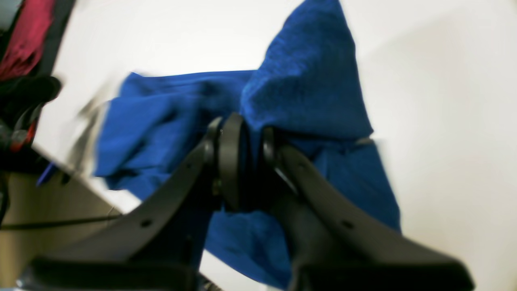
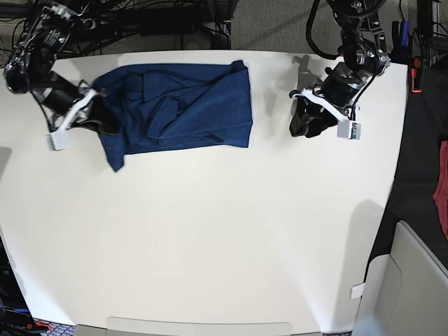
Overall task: Fold the T-shirt properly
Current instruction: 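Lift the strip end and fold it toward the left gripper, then open the right gripper and withdraw it from the bundle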
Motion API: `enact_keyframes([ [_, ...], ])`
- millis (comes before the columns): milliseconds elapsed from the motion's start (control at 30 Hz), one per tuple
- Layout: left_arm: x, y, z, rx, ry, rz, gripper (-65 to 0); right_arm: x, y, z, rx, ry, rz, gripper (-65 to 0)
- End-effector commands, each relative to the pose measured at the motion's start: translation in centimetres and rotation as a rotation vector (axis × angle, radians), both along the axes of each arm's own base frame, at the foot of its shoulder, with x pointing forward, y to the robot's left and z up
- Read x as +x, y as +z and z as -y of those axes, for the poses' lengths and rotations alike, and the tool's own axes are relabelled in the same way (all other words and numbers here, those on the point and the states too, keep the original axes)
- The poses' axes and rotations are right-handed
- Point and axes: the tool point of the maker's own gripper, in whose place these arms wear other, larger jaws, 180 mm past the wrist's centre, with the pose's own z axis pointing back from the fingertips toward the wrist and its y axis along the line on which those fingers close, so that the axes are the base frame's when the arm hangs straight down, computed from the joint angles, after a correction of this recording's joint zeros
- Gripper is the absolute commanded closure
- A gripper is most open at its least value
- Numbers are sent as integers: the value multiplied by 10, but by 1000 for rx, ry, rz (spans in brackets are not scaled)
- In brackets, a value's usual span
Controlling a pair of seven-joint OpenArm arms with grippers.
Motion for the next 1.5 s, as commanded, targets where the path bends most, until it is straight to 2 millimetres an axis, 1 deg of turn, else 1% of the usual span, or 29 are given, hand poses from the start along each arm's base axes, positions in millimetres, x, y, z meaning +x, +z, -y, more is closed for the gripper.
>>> enact_keyframes([
  [0,6,14,-1,-7,1,53,-228,4,18,-10,14,21,71,-38],
  [100,6,14,-2,-6,3,53,-228,-3,24,-45,65,68,91,-38],
  [267,5,13,-4,-2,5,50,-228,-16,27,-92,168,127,87,-38],
  [367,0,9,-4,-2,5,37,-228,-18,35,-108,240,133,103,-38],
  [500,-1,8,-4,-2,6,32,-228,-17,40,-123,303,127,112,-38],
  [567,-6,4,-4,-3,6,18,-228,-19,43,-136,325,156,111,-38],
  [733,-8,3,-5,-2,8,15,-228,-15,46,-138,325,166,126,-38],
  [800,-12,0,-5,-3,10,4,-228,-13,47,-139,326,169,127,-38],
  [867,-13,0,-3,-5,6,3,-228,-11,47,-141,332,176,130,-38],
  [1000,-14,-1,-2,-6,4,1,-228,-5,38,-162,384,237,86,-38],
  [1067,-14,-1,-2,-6,4,0,-228,-3,35,-166,396,247,74,-38],
  [1167,-15,-2,-2,-6,4,-2,-228,1,36,-172,377,269,79,-38],
  [1200,-15,-2,-2,-7,4,-3,-228,2,34,-175,359,285,76,-38],
  [1233,-15,-2,-2,-7,4,-3,-228,0,34,-183,353,313,72,-38],
  [1400,-15,-2,-2,-7,4,-3,-228,2,18,-201,363,390,7,-40],
  [1467,-15,-2,-2,-7,4,-3,-228,4,14,-206,362,404,-6,-58],
])
